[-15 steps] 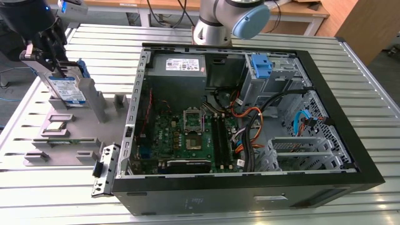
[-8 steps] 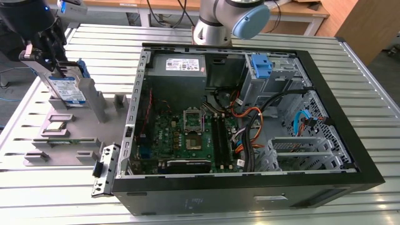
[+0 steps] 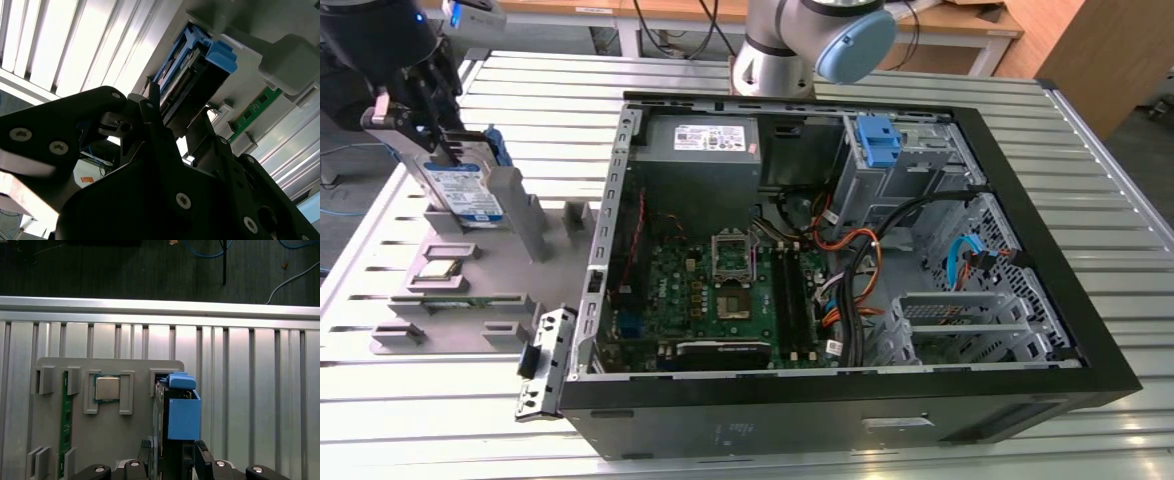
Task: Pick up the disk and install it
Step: 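Pick up the disk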
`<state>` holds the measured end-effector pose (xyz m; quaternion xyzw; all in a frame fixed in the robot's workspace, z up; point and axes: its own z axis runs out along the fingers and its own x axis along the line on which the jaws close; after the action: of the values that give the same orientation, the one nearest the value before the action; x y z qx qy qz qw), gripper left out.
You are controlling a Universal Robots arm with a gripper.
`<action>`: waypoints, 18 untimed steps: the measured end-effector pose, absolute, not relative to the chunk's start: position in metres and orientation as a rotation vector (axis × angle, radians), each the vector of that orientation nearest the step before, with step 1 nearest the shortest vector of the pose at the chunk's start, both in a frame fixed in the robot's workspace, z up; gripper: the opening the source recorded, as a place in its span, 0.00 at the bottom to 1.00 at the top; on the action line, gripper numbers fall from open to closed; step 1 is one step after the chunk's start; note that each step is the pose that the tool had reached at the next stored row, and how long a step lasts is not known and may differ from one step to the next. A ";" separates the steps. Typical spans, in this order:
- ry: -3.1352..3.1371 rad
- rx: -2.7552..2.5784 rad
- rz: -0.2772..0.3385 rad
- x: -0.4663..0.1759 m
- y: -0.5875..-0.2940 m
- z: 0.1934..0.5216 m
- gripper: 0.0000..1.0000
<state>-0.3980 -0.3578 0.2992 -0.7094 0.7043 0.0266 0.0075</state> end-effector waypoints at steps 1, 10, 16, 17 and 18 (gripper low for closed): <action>2.202 -2.218 0.083 -0.398 -0.358 0.299 0.47; 2.202 -2.218 0.083 -0.398 -0.357 0.299 0.47; 2.202 -2.218 0.083 -0.398 -0.357 0.299 0.46; 2.202 -2.218 0.083 -0.398 -0.357 0.299 0.39; 2.202 -2.218 0.083 -0.398 -0.357 0.299 0.39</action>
<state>-0.3980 -0.3571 0.2992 -0.7094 0.7042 0.0266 0.0075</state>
